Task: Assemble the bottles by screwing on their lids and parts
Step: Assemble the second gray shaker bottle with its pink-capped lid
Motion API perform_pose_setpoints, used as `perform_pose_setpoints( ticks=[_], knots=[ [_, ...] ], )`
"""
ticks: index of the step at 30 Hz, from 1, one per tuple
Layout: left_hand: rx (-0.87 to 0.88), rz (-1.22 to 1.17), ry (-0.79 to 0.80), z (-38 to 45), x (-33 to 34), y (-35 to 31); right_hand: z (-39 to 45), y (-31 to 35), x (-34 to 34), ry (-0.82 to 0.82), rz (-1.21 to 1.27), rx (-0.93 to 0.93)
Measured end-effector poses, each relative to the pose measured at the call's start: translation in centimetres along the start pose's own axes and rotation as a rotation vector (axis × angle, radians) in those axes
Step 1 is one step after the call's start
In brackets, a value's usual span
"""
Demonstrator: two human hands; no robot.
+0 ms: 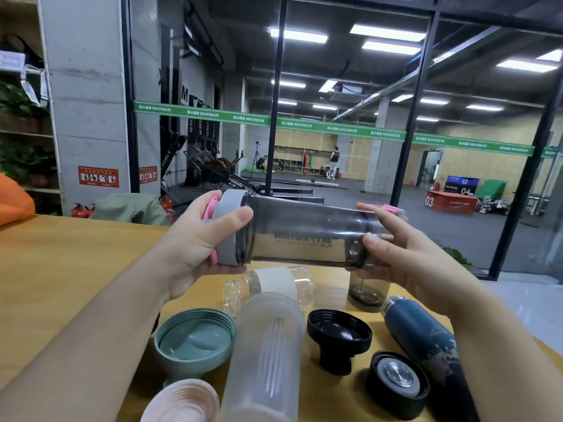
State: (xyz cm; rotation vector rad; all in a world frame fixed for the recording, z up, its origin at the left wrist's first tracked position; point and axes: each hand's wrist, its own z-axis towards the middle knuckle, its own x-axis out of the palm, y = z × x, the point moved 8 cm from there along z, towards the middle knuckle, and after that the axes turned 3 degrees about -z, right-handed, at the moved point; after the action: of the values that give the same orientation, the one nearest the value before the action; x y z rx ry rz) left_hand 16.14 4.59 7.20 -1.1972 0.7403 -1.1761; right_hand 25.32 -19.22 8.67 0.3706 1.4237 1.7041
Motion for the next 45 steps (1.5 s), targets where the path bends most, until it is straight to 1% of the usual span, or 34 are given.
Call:
perform_pose_setpoints(
  ticks=[3,6,8,12,16,20,23,25,33,36,40,43,45],
  knots=[
    [0.060,-0.005,-0.009,-0.2,0.2,-0.6,0.4,-0.2,0.3,-0.023,-0.027,0.022],
    [0.140,0.056,-0.022,-0.6,0.3,-1.7,0.8,-1.2,0.4,-0.092,0.028,0.107],
    [0.159,0.092,-0.037,-0.7,0.1,-2.1,1.0,-1.5,0.7,-0.099,0.042,0.137],
    [0.178,0.076,-0.033,-0.7,-0.1,-2.2,1.3,-1.6,0.6,-0.121,0.066,0.144],
    [0.118,0.053,-0.048,-0.2,-0.4,-1.6,1.1,-1.2,0.5,-0.101,0.086,0.101],
    [0.037,0.002,-0.054,0.3,-0.9,-0.9,0.4,-0.2,0.9,0.001,0.084,0.002],
    [0.018,0.002,-0.045,0.6,-1.2,-0.6,0.1,-0.2,0.8,0.031,0.121,-0.027],
    [0.009,0.015,-0.049,0.7,-1.3,-0.4,0.1,-0.3,0.8,0.031,0.103,-0.034],
    [-0.099,-0.014,-0.038,0.4,-0.5,0.8,0.4,-0.5,0.3,-0.056,-0.082,0.003],
    [-0.116,-0.024,-0.038,0.3,-0.5,1.0,0.5,-0.5,-0.2,-0.110,-0.096,0.023],
    [-0.119,-0.016,-0.042,0.2,-0.3,1.0,0.6,-0.3,0.1,-0.116,-0.173,0.049],
    [-0.115,-0.011,-0.038,0.1,-0.2,1.0,0.4,-0.2,0.3,-0.129,-0.187,0.102],
    [-0.107,-0.007,-0.025,0.1,0.0,1.0,0.3,-0.4,0.2,-0.162,-0.177,0.173]
  ],
)
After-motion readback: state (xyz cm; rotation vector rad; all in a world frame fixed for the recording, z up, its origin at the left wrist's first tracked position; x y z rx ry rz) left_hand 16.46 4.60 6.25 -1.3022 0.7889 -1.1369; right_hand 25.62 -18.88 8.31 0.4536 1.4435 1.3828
